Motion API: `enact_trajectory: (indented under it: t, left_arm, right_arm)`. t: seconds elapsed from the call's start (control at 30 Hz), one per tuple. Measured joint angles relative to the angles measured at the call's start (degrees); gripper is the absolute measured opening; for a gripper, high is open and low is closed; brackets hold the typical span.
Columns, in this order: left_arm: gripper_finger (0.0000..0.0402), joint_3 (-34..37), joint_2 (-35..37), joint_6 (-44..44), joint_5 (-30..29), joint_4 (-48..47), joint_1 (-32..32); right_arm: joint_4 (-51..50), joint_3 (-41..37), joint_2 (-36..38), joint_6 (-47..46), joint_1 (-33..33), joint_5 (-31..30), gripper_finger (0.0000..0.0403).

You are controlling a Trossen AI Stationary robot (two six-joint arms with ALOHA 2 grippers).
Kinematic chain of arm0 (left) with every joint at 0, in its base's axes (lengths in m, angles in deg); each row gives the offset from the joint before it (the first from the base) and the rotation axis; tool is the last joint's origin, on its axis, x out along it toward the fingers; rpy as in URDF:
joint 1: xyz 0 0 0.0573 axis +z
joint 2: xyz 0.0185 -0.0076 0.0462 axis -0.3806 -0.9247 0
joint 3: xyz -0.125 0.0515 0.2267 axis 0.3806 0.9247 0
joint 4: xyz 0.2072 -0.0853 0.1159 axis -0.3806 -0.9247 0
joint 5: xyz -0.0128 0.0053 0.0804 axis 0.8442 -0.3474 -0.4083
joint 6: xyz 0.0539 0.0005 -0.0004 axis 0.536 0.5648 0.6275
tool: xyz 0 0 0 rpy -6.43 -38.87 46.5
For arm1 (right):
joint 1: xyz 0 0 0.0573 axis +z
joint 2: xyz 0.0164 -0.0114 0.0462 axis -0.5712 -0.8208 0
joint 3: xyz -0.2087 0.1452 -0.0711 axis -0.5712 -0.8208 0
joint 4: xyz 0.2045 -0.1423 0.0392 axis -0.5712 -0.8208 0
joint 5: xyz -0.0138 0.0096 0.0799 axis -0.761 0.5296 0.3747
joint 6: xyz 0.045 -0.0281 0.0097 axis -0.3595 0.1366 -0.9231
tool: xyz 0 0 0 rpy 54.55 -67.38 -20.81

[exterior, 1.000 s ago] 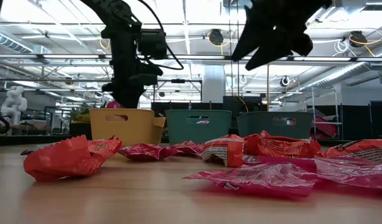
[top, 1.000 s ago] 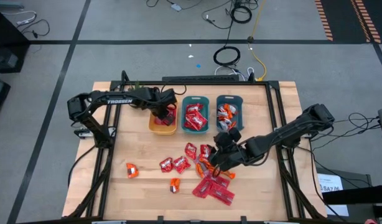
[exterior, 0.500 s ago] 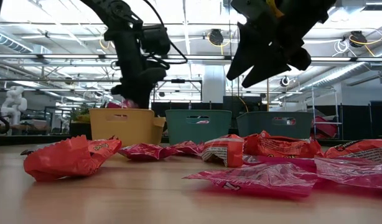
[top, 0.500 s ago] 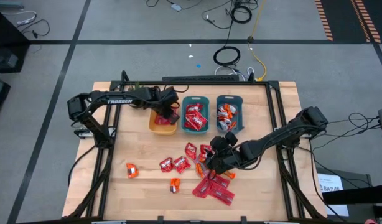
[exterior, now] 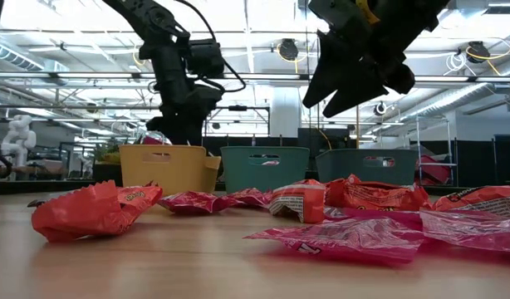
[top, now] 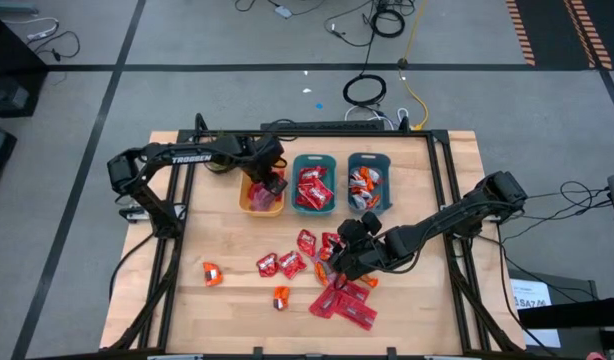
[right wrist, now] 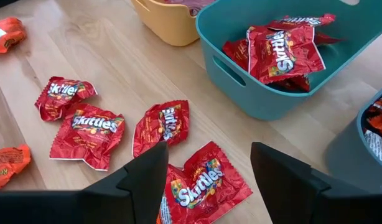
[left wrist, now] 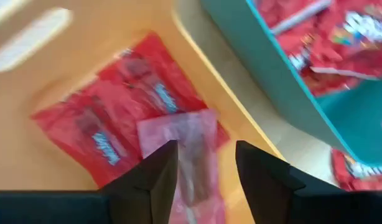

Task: Sort candy
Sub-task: Put the red candy into the top center green bin

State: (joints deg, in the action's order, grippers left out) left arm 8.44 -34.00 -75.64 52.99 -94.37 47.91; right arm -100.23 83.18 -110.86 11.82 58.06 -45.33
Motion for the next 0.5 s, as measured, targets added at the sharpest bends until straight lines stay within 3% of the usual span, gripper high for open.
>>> enact_trajectory:
  t: [0.17, 0.5]
  left_arm:
    - [0.0178, 0.09, 2.28, 0.12, 0.78, -0.82, -0.23]
    - [0.0179, 0.07, 19.42, 7.2, 0.6, -0.29, -3.53]
  right_arm:
    - [0.09, 0.0, 0.0, 3.89, -0.34, 0.64, 0.0222]
    - [3.03, 0.0, -3.1, 3.53, -7.11, 13.4, 0.0222]
